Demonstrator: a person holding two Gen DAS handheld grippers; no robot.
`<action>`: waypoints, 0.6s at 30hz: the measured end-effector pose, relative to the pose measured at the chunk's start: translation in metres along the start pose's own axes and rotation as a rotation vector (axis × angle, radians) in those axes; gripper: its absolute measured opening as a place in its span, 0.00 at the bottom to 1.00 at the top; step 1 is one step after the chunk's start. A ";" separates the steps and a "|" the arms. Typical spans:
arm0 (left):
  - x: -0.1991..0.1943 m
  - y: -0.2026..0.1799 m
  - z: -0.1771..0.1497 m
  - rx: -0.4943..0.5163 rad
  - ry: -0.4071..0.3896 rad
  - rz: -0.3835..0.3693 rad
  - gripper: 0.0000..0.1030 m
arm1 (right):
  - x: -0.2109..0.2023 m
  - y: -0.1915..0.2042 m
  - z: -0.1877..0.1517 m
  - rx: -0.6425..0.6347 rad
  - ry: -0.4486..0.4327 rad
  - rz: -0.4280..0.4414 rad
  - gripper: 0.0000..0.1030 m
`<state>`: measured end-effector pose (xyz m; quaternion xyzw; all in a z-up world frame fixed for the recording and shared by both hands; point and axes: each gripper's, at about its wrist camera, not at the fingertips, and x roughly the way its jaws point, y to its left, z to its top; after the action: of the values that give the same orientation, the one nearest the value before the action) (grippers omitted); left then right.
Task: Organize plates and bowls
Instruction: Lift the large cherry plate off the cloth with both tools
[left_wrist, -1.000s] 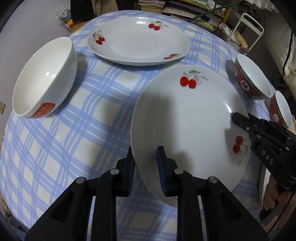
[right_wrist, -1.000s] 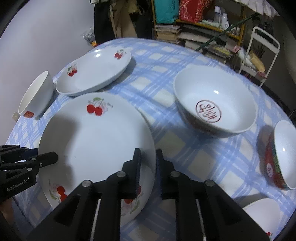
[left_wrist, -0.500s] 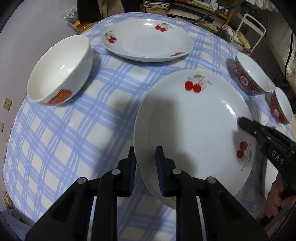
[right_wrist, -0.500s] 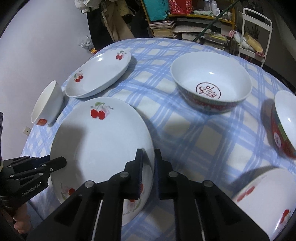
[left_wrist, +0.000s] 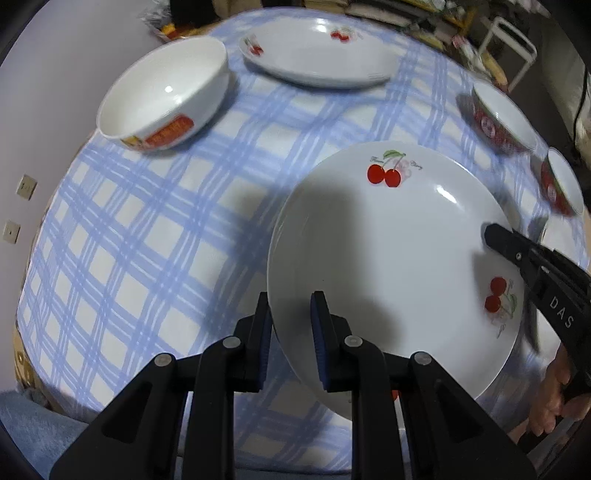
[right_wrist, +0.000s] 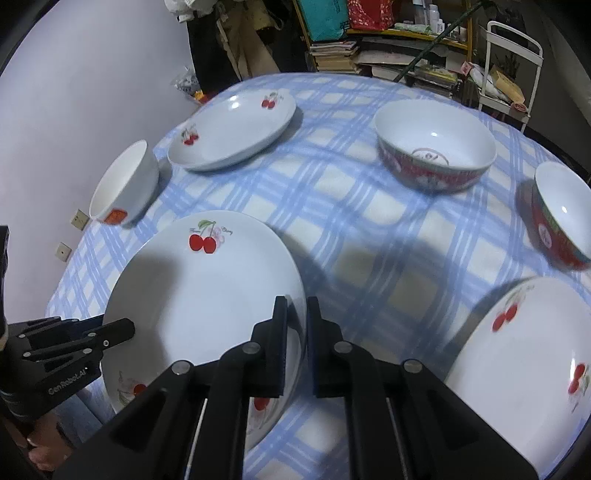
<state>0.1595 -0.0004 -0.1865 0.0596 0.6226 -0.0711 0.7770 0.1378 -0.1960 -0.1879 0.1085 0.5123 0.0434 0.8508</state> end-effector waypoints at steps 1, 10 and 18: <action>0.005 0.002 0.000 -0.001 0.018 0.002 0.19 | 0.003 0.001 -0.003 0.001 0.009 -0.006 0.11; 0.017 0.000 -0.005 0.012 0.032 0.050 0.19 | 0.008 0.012 -0.025 0.002 0.041 -0.077 0.12; 0.016 -0.006 -0.012 0.028 0.023 0.064 0.20 | 0.010 0.020 -0.032 -0.037 0.050 -0.140 0.14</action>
<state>0.1503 -0.0048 -0.2047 0.0913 0.6282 -0.0542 0.7708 0.1152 -0.1700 -0.2058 0.0552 0.5390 -0.0042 0.8405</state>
